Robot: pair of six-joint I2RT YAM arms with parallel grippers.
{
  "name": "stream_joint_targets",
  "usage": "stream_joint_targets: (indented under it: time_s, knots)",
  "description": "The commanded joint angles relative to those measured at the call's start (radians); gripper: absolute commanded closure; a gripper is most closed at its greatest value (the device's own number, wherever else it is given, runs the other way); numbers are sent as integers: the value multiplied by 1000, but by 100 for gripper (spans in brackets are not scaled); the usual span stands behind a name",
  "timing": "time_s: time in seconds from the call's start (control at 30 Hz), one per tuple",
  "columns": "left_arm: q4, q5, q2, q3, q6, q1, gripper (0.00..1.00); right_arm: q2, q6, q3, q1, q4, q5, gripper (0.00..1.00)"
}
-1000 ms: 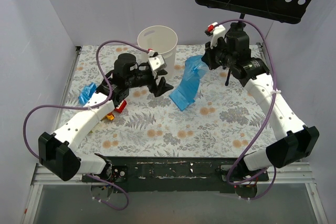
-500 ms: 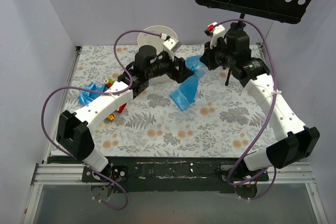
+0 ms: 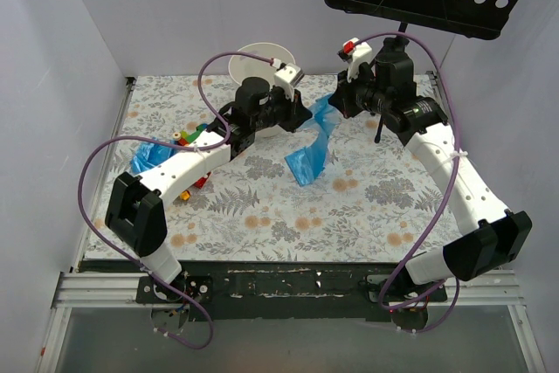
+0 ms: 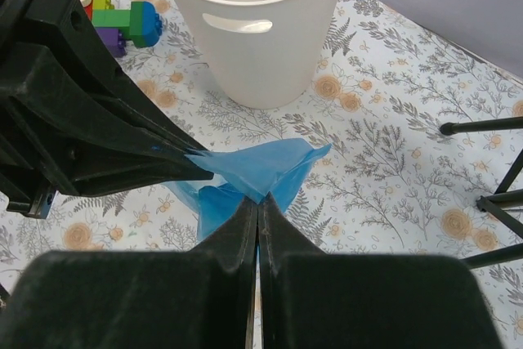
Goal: Put the trash bags into the trash bin
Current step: Unfold the trash bag at the center of the board.
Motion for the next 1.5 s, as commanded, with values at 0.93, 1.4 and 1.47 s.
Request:
stream_joint_targets:
  time_s: [0.93, 1.4, 1.47]
  knots:
    - [-186, 25, -221, 55, 206, 5, 100, 7, 88, -180, 27, 65, 89, 48]
    - [-197, 52, -273, -25, 229, 6, 100, -51, 81, -248, -112, 114, -429, 50]
    - [-189, 48, -273, -29, 226, 5, 100, -43, 91, -246, -111, 145, -573, 72]
